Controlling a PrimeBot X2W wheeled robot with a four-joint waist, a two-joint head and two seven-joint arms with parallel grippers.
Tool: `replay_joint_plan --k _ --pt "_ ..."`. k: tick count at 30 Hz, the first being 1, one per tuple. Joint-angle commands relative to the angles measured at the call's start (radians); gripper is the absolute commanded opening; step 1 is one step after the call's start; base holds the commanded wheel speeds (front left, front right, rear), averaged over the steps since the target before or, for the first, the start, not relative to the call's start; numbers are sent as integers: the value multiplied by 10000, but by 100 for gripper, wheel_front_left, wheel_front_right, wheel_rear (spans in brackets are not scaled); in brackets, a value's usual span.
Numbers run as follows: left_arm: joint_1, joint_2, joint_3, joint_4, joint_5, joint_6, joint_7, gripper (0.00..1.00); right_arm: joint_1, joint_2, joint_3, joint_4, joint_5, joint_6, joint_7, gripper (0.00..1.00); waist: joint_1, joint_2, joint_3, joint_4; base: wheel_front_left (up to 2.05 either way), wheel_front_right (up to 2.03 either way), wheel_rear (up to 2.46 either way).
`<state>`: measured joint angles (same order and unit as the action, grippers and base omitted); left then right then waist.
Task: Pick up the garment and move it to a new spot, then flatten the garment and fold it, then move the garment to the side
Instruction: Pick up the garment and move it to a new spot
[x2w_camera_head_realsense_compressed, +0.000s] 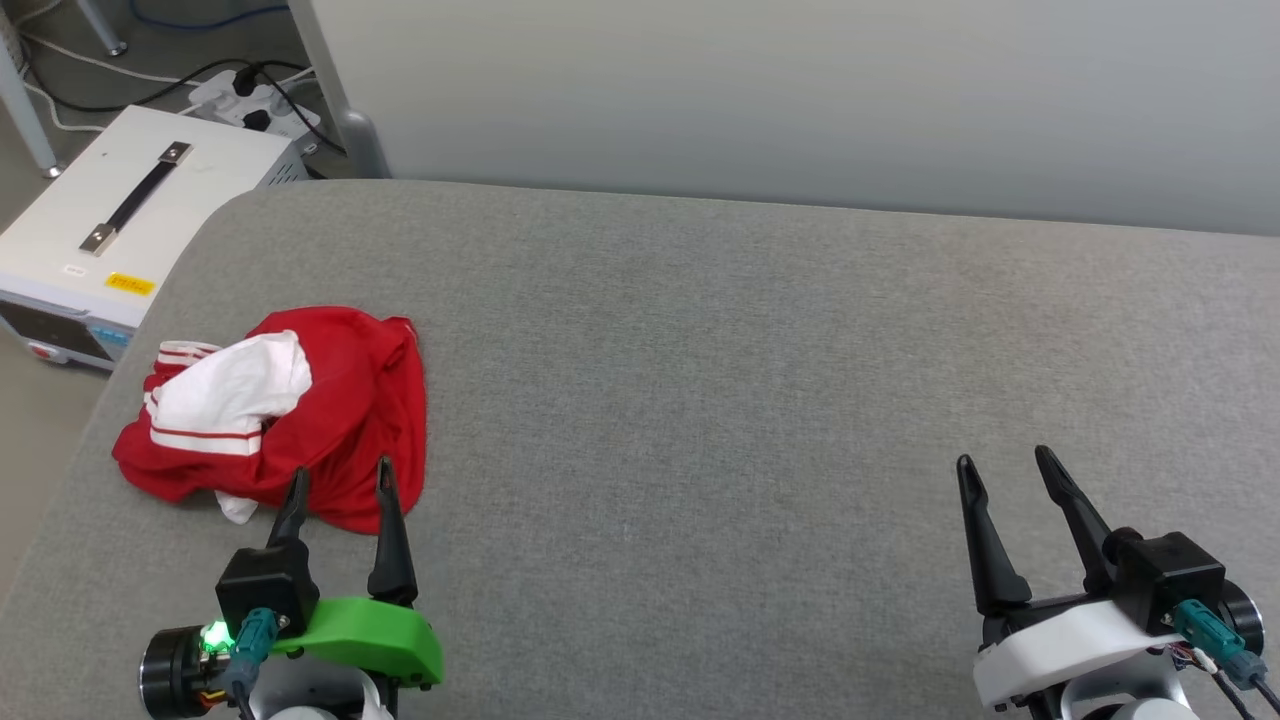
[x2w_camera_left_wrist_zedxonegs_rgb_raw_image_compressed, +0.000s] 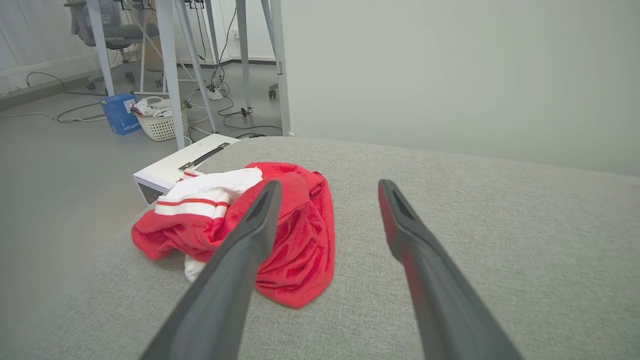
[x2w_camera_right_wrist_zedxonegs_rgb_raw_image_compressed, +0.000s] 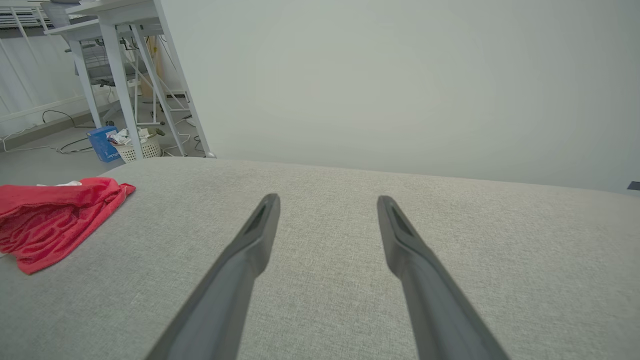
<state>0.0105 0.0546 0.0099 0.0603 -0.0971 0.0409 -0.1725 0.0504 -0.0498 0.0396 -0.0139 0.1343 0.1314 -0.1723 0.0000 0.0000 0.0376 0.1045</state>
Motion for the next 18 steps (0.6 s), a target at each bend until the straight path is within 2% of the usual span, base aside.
replay_joint_plan --k 1,18 --pt "-104 -30 58 41 -72 77 -112 100 49 -5 63 -74 -90 -5 -124 100 0 0 107 411 0 0 0" --pt "-175 -36 223 154 -638 127 -461 100 -91 -9 525 -345 -337 -6 -468 100 0 0 425 2230 0 0 0"
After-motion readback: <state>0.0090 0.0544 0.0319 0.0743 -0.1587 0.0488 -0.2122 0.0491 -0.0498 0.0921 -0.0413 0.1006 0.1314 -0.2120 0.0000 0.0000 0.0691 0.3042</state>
